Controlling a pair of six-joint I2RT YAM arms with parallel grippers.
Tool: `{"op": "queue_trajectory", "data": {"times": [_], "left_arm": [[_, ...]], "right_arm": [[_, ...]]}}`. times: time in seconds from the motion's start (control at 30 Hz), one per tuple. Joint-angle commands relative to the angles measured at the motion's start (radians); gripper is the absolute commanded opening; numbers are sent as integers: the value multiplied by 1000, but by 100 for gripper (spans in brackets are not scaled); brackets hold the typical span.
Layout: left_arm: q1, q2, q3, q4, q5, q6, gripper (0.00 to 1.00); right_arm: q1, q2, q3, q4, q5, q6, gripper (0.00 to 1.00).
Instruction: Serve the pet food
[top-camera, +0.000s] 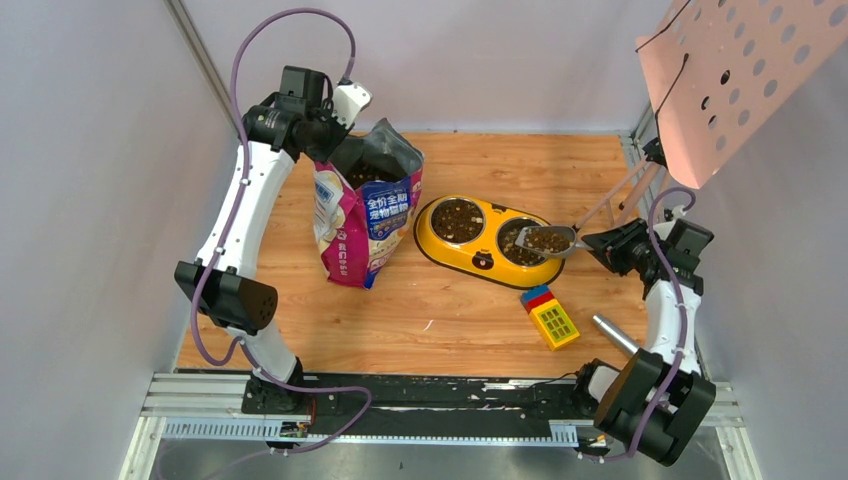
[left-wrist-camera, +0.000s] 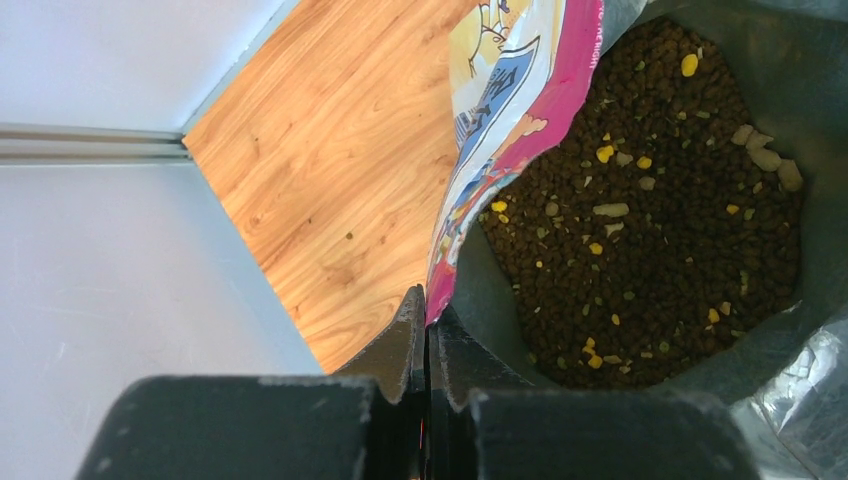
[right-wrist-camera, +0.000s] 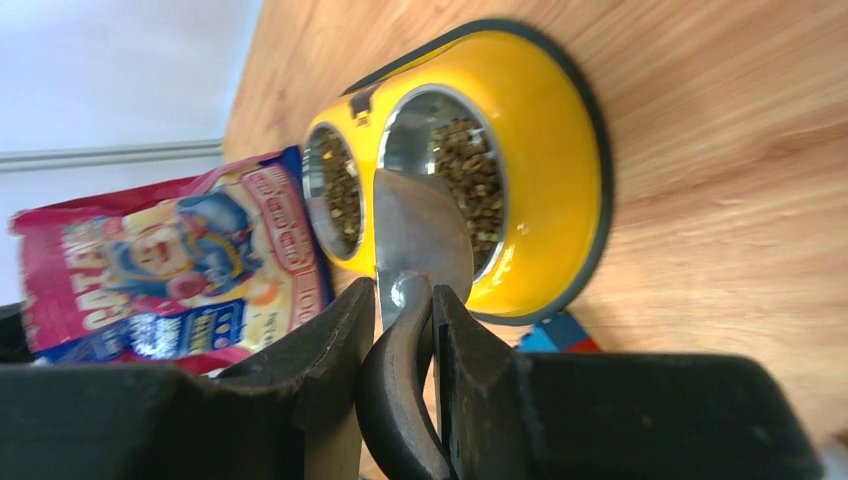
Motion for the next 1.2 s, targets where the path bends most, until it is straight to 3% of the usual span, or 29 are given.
{"op": "queue_trajectory", "data": {"times": [0.0,0.6,1.17], "left_arm": [[4,-68,3,190,13,2,0],[4,-122,-69,218,44,-31,0],[3,-115,-83,225,78,-47,0]], "right_arm": [[31,-12,104,-93,173,-146,0],[189,45,253,-241,578,-272,0],[211,53,221,-234,332,-256,0]]}}
